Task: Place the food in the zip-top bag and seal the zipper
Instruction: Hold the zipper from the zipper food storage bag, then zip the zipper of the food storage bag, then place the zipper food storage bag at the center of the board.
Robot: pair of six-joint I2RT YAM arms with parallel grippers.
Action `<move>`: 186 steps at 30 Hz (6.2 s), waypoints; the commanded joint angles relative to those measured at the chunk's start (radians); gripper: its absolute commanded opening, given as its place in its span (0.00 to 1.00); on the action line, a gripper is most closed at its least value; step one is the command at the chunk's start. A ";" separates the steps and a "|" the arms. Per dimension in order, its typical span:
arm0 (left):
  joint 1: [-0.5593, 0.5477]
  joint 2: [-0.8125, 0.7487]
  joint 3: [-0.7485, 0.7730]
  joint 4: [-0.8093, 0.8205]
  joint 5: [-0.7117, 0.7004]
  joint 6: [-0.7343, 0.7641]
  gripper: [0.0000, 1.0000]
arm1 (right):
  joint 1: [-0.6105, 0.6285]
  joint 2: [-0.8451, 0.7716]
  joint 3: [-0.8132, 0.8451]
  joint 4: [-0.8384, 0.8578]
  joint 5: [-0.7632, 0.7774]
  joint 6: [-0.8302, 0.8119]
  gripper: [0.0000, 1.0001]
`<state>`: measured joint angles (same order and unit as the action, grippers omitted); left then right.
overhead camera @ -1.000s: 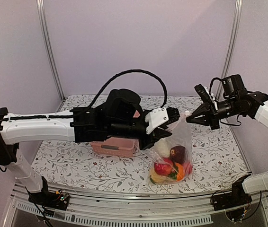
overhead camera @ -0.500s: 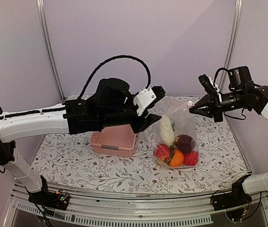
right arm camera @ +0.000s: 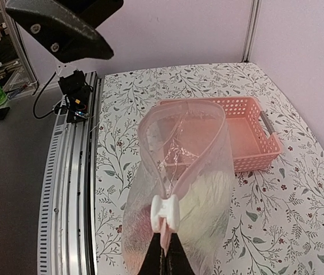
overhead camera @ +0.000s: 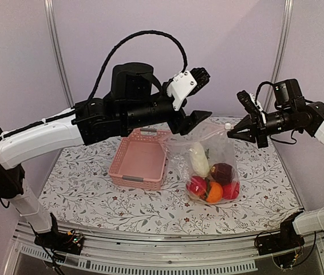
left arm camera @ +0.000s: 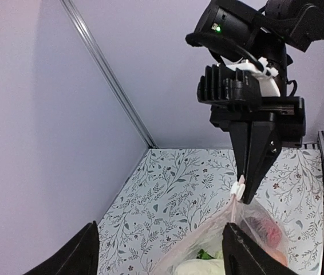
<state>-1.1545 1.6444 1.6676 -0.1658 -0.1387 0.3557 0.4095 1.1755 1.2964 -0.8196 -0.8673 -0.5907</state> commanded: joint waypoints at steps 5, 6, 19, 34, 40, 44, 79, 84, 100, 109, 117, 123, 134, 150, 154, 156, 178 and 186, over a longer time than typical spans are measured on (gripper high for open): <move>-0.002 0.114 0.121 -0.152 0.130 -0.042 0.74 | 0.024 0.024 0.064 -0.102 0.019 -0.058 0.00; 0.000 0.122 0.121 -0.158 0.162 -0.049 0.74 | 0.026 0.025 0.074 -0.112 0.026 -0.069 0.00; 0.057 0.204 0.183 -0.146 0.442 -0.098 0.52 | 0.032 0.035 0.083 -0.164 0.051 -0.105 0.00; 0.109 0.280 0.243 -0.092 0.625 -0.176 0.40 | 0.039 0.009 0.073 -0.169 0.059 -0.099 0.00; 0.114 0.320 0.294 -0.095 0.653 -0.187 0.34 | 0.044 0.008 0.070 -0.170 0.064 -0.103 0.00; 0.120 0.332 0.306 -0.100 0.667 -0.192 0.27 | 0.045 0.001 0.069 -0.168 0.069 -0.103 0.00; 0.135 0.381 0.370 -0.210 0.716 -0.201 0.11 | 0.045 -0.012 0.062 -0.114 0.116 -0.053 0.00; 0.135 0.382 0.371 -0.213 0.710 -0.207 0.11 | 0.046 -0.011 0.060 -0.115 0.121 -0.049 0.00; 0.163 0.356 0.365 -0.268 0.627 -0.228 0.00 | 0.009 -0.048 0.074 -0.031 0.246 -0.001 0.00; 0.202 0.283 0.273 -0.276 0.591 -0.211 0.00 | -0.042 -0.045 0.088 -0.003 0.242 0.018 0.00; 0.228 0.210 0.162 -0.272 0.575 -0.202 0.00 | -0.103 -0.028 0.101 0.026 0.225 0.046 0.00; 0.248 0.135 0.025 -0.234 0.571 -0.203 0.00 | -0.147 -0.008 0.107 0.044 0.206 0.060 0.00; 0.291 -0.015 -0.211 -0.169 0.553 -0.203 0.00 | -0.171 0.032 0.131 0.059 0.200 0.089 0.00; 0.358 -0.127 -0.398 -0.137 0.566 -0.212 0.00 | -0.180 0.083 0.159 0.057 0.195 0.103 0.00; 0.371 -0.130 -0.411 -0.130 0.570 -0.210 0.00 | -0.181 0.091 0.159 0.057 0.189 0.103 0.00; 0.380 -0.126 -0.410 -0.128 0.575 -0.209 0.00 | -0.181 0.097 0.162 0.057 0.188 0.102 0.00; 0.457 0.161 -0.035 -0.024 0.678 -0.169 0.00 | -0.201 0.270 0.318 0.146 0.199 0.066 0.00; 0.513 0.354 0.303 -0.113 0.651 -0.017 0.00 | -0.340 0.374 0.394 0.240 0.092 -0.031 0.00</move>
<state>-0.6632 1.9942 1.9392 -0.2516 0.5179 0.2295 0.1230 1.5475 1.6920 -0.6418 -0.7116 -0.5545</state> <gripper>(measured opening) 0.059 0.005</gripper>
